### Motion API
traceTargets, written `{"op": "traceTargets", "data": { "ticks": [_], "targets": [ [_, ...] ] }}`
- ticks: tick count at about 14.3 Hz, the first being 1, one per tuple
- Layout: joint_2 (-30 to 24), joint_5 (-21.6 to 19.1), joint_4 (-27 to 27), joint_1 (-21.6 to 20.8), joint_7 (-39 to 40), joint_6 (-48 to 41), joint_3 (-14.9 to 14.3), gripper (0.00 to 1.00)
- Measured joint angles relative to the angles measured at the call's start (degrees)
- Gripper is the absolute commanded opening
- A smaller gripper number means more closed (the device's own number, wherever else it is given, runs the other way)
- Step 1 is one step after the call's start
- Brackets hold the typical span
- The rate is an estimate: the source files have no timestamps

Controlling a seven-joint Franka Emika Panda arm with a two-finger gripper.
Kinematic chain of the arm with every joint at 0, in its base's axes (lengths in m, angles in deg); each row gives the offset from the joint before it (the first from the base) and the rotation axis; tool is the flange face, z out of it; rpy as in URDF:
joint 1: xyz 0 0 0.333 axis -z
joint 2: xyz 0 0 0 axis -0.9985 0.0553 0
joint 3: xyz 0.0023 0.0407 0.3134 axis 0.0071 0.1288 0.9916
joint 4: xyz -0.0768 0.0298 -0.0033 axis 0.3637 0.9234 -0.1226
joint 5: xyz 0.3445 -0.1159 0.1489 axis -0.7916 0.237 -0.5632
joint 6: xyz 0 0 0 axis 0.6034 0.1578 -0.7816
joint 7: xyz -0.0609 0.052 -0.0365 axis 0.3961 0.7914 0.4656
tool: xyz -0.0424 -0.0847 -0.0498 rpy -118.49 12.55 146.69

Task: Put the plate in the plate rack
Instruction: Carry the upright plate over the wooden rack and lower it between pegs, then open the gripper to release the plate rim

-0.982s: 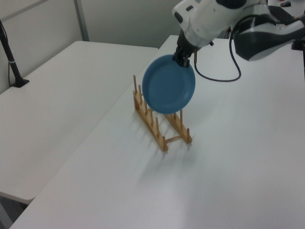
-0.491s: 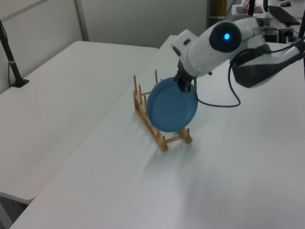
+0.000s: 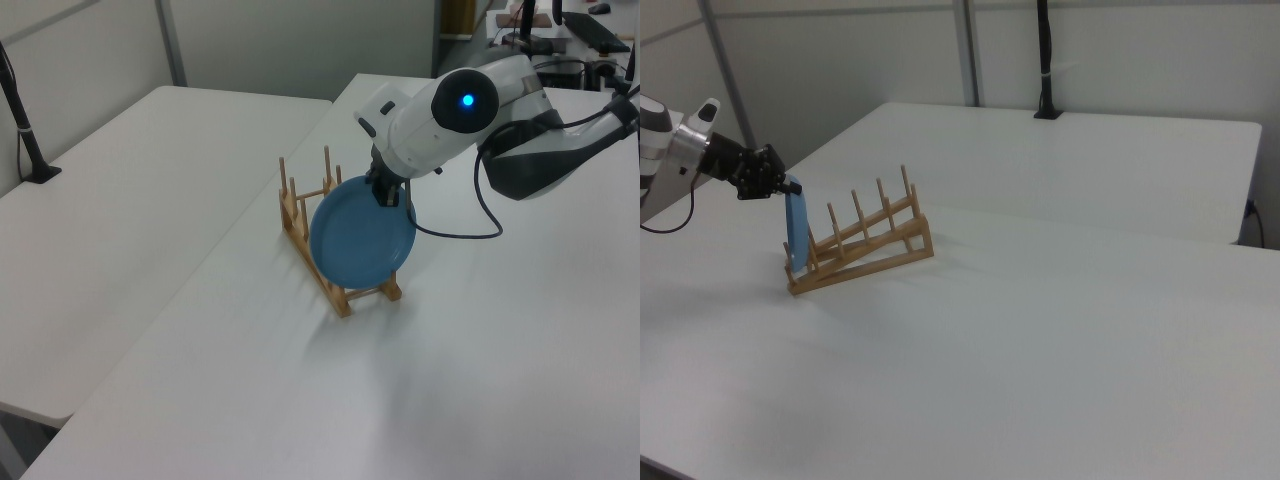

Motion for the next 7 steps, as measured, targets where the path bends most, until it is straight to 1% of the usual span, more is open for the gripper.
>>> {"op": "traceTargets", "data": {
  "ticks": [1,5,7],
  "targets": [
    [0.02,0.00,0.00,0.00,-0.66,0.00,0.13,1.00],
    [0.02,0.00,0.04,0.00,-8.69,0.00,1.10,1.00],
    [0.02,0.00,0.16,0.01,-9.88,0.00,1.18,1.00]
  ]
}}
